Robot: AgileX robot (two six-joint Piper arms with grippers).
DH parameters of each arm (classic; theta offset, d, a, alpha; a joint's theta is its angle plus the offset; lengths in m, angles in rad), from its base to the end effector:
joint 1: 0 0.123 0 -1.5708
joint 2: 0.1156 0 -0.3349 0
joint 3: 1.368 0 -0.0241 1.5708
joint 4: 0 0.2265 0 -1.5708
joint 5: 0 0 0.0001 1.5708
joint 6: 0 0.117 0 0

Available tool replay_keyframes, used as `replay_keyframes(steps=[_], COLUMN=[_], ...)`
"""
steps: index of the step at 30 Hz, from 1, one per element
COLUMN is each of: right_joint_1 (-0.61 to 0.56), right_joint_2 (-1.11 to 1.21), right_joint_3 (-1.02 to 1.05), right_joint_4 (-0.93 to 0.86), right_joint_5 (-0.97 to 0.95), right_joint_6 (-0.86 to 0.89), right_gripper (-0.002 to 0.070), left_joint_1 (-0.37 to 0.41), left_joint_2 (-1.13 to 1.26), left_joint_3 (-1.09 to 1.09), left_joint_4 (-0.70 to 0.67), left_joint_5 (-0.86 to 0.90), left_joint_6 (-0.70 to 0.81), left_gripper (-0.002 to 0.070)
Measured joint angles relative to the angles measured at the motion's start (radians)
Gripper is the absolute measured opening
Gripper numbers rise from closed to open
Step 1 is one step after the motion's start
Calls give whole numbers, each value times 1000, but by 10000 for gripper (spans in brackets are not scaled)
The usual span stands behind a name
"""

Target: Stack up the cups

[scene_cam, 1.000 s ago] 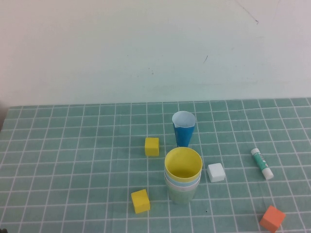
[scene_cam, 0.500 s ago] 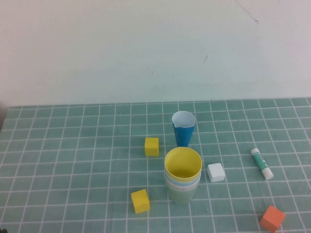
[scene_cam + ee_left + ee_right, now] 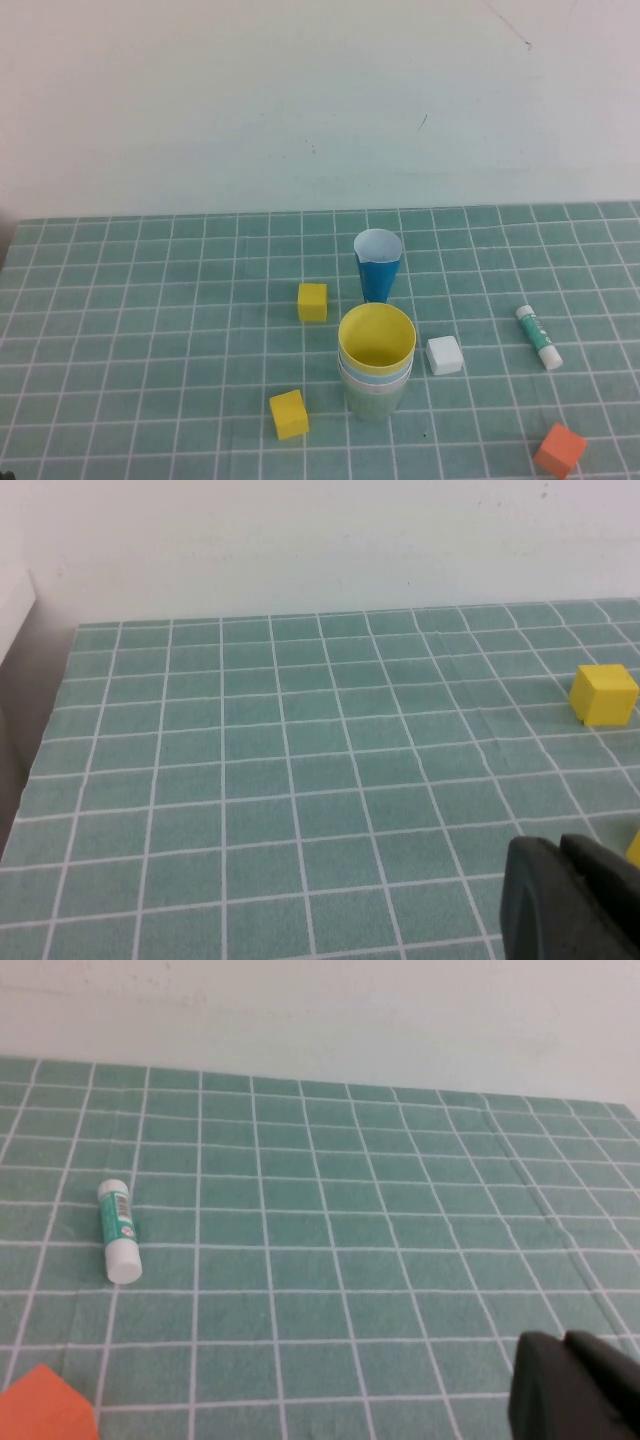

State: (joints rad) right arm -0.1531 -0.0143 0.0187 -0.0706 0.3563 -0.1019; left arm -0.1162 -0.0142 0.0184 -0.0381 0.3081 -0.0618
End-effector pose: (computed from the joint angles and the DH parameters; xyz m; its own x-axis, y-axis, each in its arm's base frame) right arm 0.0027 -0.0033 0.1680 -0.2918 -0.1242 -0.9484 0.1289 0.9774 -0.1676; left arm 0.0044 -0.0019 0.1735 -0.2329 -0.0714 -0.9699 0.1048 0.9896 -0.0981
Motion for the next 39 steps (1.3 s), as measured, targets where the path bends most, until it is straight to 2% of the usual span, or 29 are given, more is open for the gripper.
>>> replay_keyframes(steps=[12,39], right_joint_1=[75,75], right_joint_2=[0,0], right_joint_3=[0,1], right_joint_4=[0,0], right_joint_5=[0,-1], right_joint_6=[46,52], right_gripper=[-1,-1], left_joint_1=[0,17], left_joint_2=[0,0], left_joint_3=[0,0], left_joint_4=[0,0], left_joint_5=[0,0], left_joint_6=[0,-2], left_gripper=[-1,-2])
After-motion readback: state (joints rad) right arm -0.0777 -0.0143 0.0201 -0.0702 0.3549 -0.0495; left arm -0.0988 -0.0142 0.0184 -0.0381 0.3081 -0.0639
